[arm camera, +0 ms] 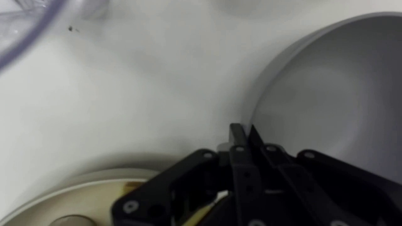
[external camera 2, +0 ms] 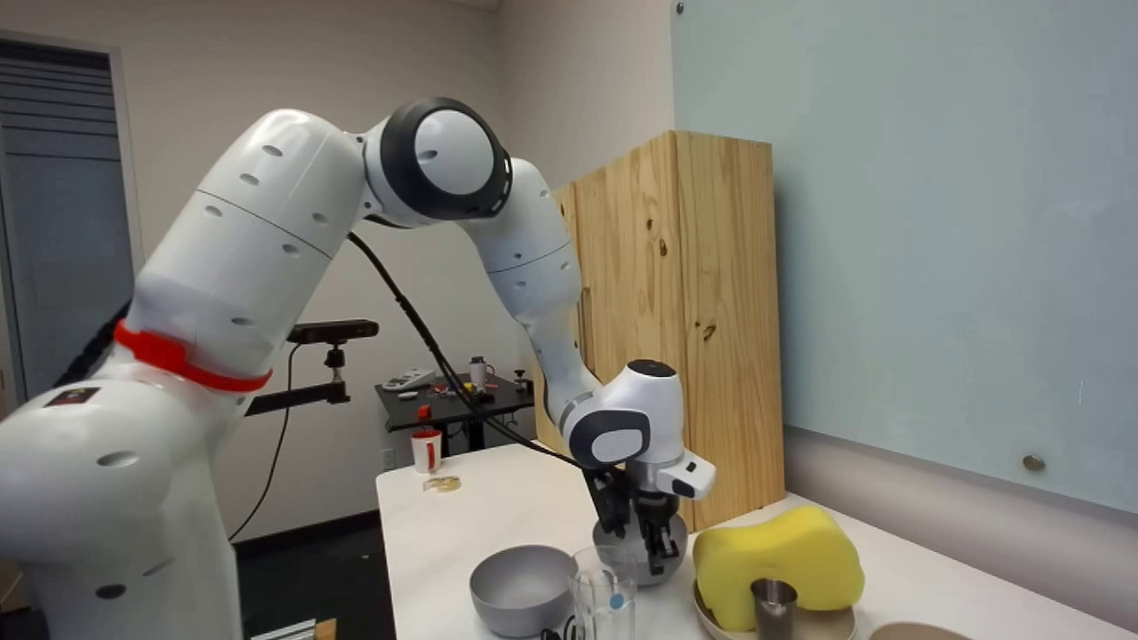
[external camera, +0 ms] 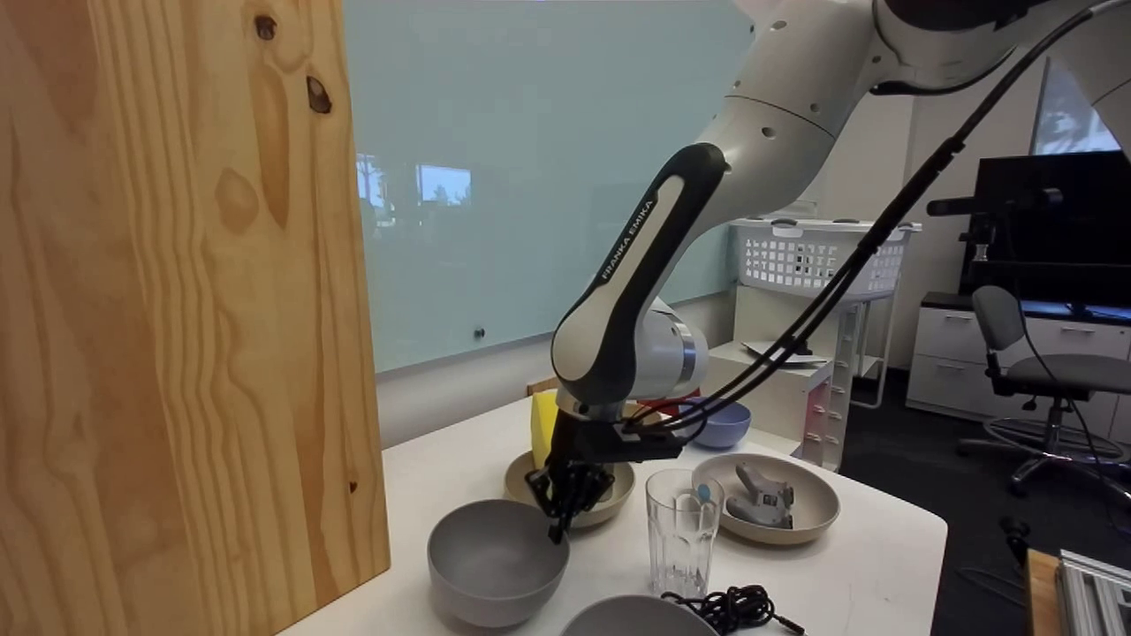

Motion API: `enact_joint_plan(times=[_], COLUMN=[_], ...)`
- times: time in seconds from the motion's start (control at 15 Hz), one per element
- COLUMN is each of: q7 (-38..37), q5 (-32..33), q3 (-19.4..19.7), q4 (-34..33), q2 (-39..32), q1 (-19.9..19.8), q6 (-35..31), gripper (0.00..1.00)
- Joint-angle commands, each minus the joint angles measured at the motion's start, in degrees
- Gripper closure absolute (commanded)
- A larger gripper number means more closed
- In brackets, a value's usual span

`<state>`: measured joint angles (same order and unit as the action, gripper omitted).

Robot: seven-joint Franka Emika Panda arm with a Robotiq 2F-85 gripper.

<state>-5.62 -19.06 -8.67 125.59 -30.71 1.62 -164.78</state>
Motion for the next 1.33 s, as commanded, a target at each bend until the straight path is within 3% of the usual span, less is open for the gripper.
enact_joint_plan(times=[0.0,0.47,0.8,1.27], q7=[-1.7,-10.9,-12.8,-7.4], q5=[1.9,8.0,11.2,9.7], q3=[0.9,7.2,6.7,4.0], q4=[-1.8,-5.1,-7.1,-4.5], q2=[-0.7,4.4,9.5,17.6], q1=[1.0,6.7,7.6,6.2], q6=[1.0,11.4,23.5,35.2], gripper=[0.99,0.99,0.99,0.99])
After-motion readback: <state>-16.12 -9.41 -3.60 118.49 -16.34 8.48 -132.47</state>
